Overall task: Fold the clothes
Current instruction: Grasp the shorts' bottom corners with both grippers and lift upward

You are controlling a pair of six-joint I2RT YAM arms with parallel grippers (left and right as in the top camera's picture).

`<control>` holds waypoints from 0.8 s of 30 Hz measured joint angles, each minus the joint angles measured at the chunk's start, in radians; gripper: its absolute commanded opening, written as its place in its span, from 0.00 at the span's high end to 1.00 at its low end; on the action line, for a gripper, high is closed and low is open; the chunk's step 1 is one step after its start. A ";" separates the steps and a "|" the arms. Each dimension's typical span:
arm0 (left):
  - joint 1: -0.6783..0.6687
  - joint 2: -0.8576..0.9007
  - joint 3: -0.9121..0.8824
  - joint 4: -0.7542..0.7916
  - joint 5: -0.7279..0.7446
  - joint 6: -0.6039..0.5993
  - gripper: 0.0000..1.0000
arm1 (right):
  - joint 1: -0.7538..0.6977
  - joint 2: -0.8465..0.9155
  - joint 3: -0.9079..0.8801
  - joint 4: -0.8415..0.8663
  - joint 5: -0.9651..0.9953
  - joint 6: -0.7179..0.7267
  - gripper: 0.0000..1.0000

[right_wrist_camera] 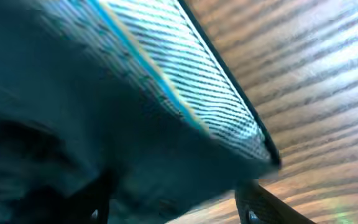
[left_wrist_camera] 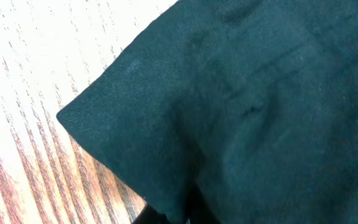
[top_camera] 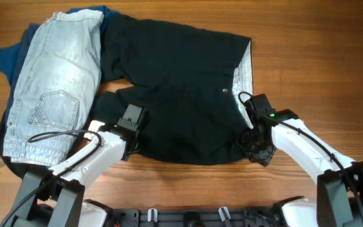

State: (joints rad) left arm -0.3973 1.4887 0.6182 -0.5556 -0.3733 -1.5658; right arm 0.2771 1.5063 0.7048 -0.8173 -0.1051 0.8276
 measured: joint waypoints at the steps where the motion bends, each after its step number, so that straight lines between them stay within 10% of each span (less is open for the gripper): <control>1: 0.000 0.000 0.000 0.000 0.000 0.000 0.96 | 0.000 0.000 -0.011 0.008 0.000 0.000 0.31; 6: 0.000 0.000 0.000 0.000 0.000 0.000 0.96 | 0.000 -0.014 -0.029 0.087 -0.003 0.016 0.44; 9: 0.000 0.000 0.000 0.000 0.000 0.000 0.96 | 0.000 -0.018 -0.033 0.207 0.010 0.016 0.96; 24: -0.003 -0.201 -0.013 -0.043 0.066 0.255 0.96 | -0.196 -0.222 0.037 0.035 -0.001 -0.020 0.96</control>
State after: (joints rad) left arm -0.4004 1.2873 0.6048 -0.5983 -0.3077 -1.3106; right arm 0.0811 1.2846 0.7414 -0.7818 -0.1062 0.8074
